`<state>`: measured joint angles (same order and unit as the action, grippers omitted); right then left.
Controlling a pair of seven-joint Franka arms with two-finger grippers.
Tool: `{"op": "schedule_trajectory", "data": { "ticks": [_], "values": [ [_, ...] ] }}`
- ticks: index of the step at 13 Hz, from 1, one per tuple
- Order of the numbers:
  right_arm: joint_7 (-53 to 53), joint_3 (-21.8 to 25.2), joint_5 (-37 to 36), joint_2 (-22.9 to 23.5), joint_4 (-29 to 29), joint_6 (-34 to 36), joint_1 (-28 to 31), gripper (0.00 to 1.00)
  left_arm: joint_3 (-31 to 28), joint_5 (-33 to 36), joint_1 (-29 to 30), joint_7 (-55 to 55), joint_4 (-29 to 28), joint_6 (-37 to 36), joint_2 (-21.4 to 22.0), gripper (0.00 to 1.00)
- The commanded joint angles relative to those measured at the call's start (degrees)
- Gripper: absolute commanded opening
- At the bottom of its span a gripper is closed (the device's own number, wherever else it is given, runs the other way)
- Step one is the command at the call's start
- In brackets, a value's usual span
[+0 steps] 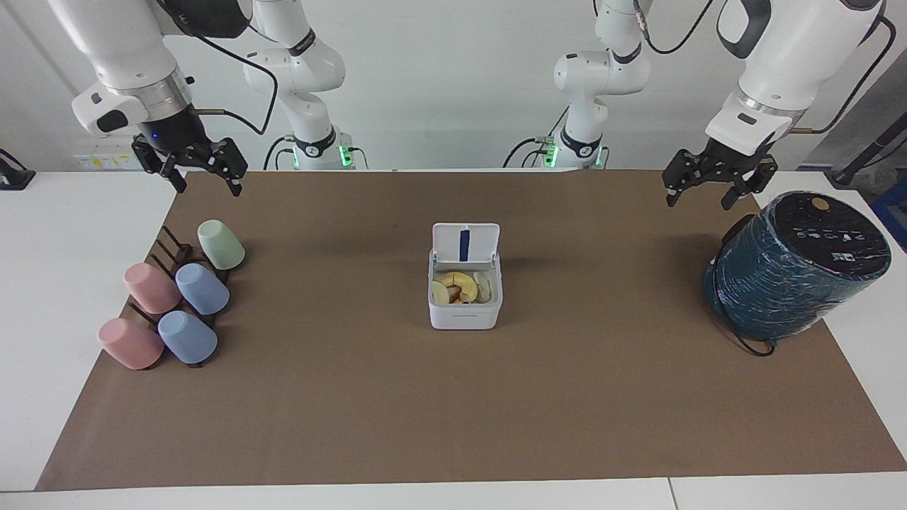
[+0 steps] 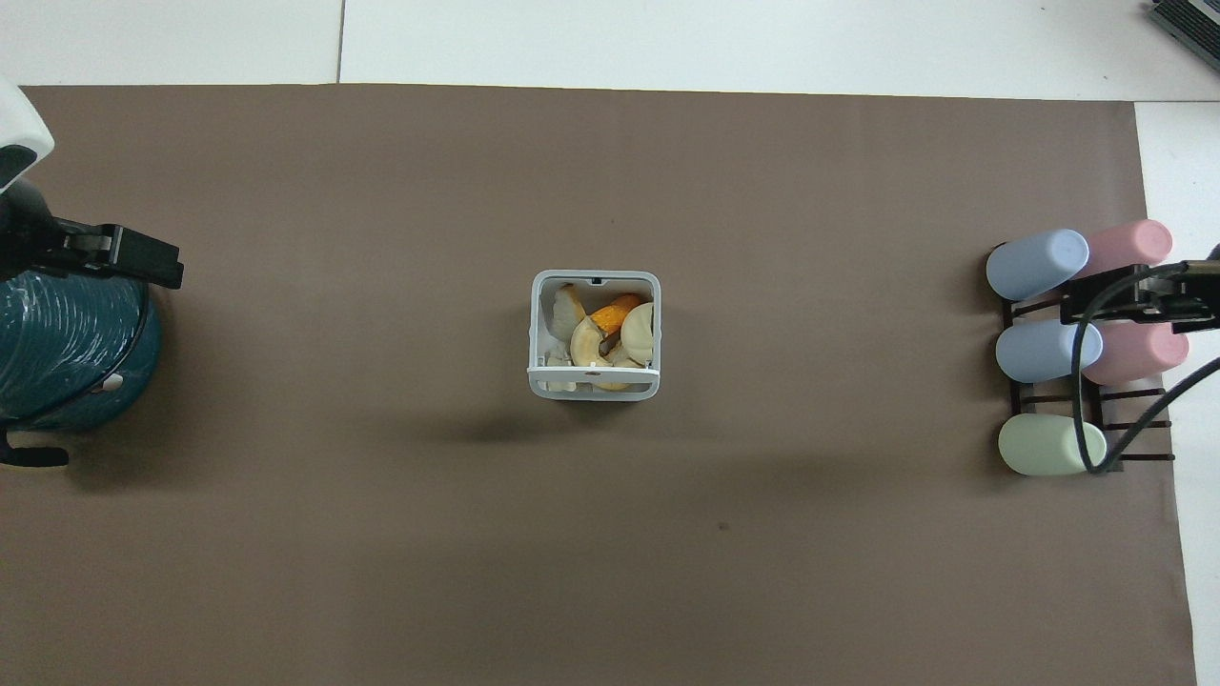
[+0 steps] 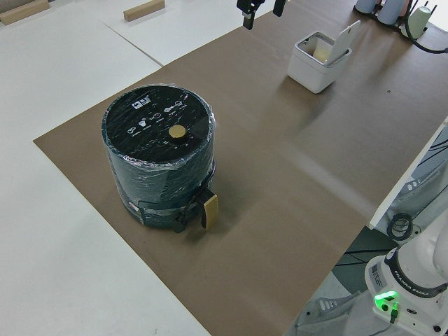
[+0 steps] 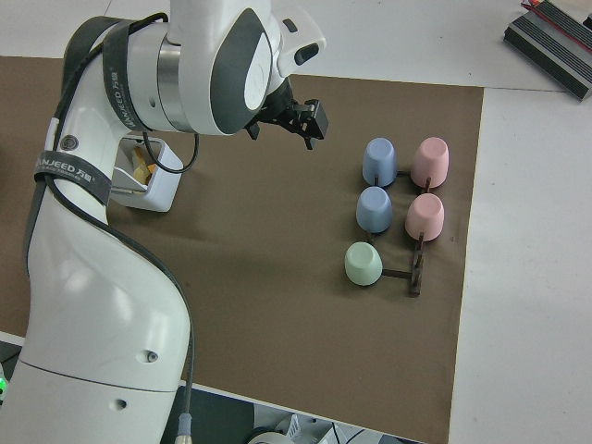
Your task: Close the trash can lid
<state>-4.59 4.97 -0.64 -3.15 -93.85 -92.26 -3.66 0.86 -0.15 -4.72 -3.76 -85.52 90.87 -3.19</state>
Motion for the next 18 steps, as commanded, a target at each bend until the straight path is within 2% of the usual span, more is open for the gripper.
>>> {"op": "schedule_trajectory", "data": {
  "ticks": [1,18],
  "values": [
    [1.07,0.04,0.64,-1.07,-1.16,0.06,0.05,1.0,0.11,-0.29,0.42,-0.46,-2.37,1.5,1.87,1.0],
    [1.07,0.04,0.64,-1.07,-1.16,0.06,0.05,1.0,0.11,-0.29,0.42,-0.11,-2.45,2.73,1.78,1.0]
  ]
}}
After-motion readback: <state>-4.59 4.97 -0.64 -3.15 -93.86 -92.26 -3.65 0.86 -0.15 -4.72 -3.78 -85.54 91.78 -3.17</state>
